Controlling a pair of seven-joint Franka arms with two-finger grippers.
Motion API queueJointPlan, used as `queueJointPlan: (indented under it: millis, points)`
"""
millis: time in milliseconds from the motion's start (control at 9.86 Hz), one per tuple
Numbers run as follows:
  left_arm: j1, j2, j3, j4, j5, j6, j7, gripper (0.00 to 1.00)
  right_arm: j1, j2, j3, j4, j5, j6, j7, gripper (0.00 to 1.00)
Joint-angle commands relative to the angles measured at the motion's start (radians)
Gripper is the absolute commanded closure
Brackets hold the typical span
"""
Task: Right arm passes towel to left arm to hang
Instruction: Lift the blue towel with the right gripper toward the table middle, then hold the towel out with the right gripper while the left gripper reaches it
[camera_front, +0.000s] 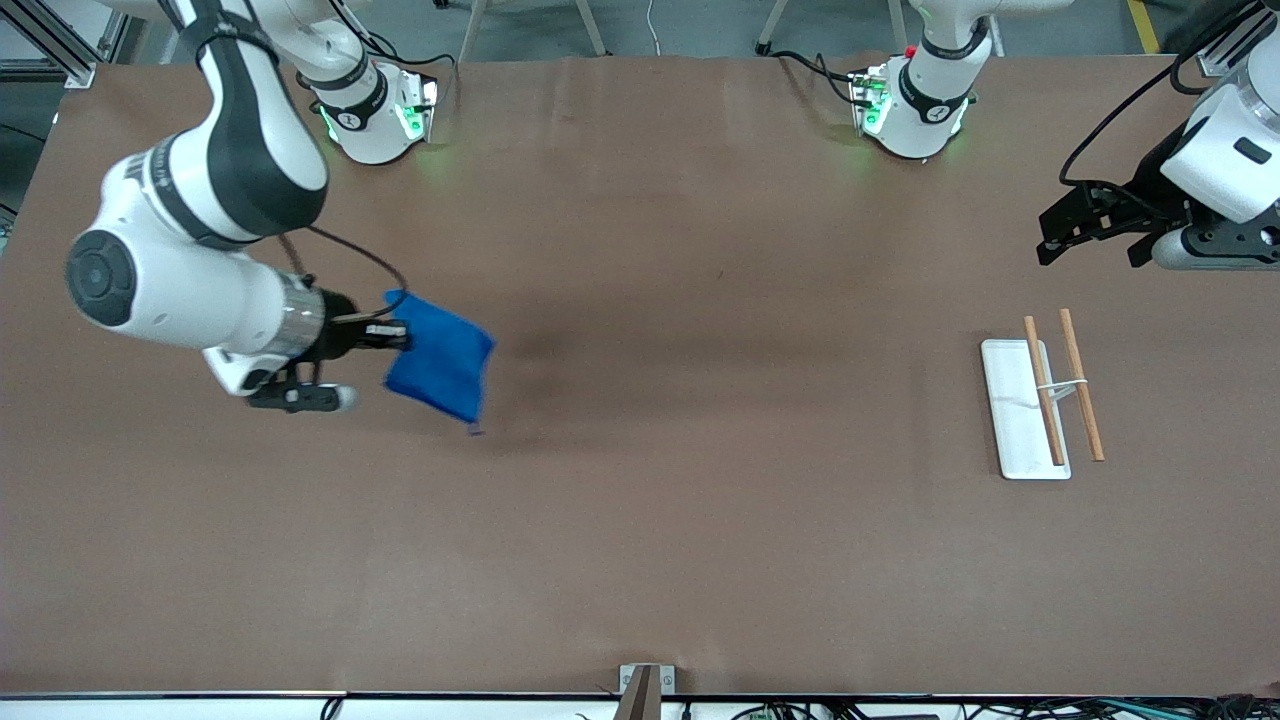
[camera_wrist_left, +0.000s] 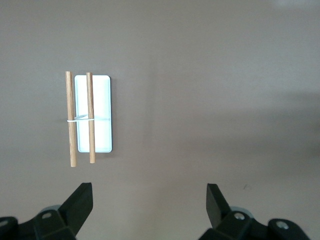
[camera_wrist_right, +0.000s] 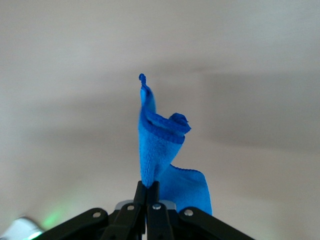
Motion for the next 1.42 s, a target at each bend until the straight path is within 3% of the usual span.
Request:
queueJointPlan:
  millis: [0, 101, 304, 406, 710, 913, 1116, 1319]
  points:
    - [0.001, 0.01, -0.005, -0.024, -0.024, 0.003, 0.014, 0.0, 0.125, 0.016, -0.011, 0.029, 0.195, 0.153, 0.076, 0.99]
    - [0.003, 0.011, -0.005, -0.027, -0.047, 0.003, 0.016, 0.0, 0.179, 0.034, -0.011, 0.029, 0.338, 0.254, 0.076, 0.99]
    - [0.012, 0.019, -0.002, -0.037, -0.177, -0.005, 0.019, 0.0, 0.291, 0.048, -0.011, 0.029, 0.512, 0.43, 0.078, 0.99]
    - [0.014, 0.02, -0.002, -0.046, -0.193, -0.005, 0.049, 0.0, 0.345, 0.053, -0.011, 0.034, 0.648, 0.505, 0.07, 1.0]
    - [0.043, 0.017, 0.006, -0.105, -0.242, -0.006, 0.17, 0.0, 0.42, 0.076, -0.011, 0.127, 0.915, 0.542, 0.061, 1.0]
    - [0.044, 0.017, 0.003, -0.133, -0.243, -0.016, 0.213, 0.0, 0.442, 0.076, -0.011, 0.147, 1.005, 0.545, 0.061, 0.99]
    - [0.049, 0.023, 0.004, -0.155, -0.316, -0.037, 0.325, 0.0, 0.451, 0.088, -0.013, 0.179, 1.161, 0.547, 0.049, 1.0]
    - [0.073, 0.058, 0.007, -0.162, -0.428, -0.109, 0.38, 0.0, 0.464, 0.118, -0.011, 0.227, 1.172, 0.587, 0.046, 0.99]
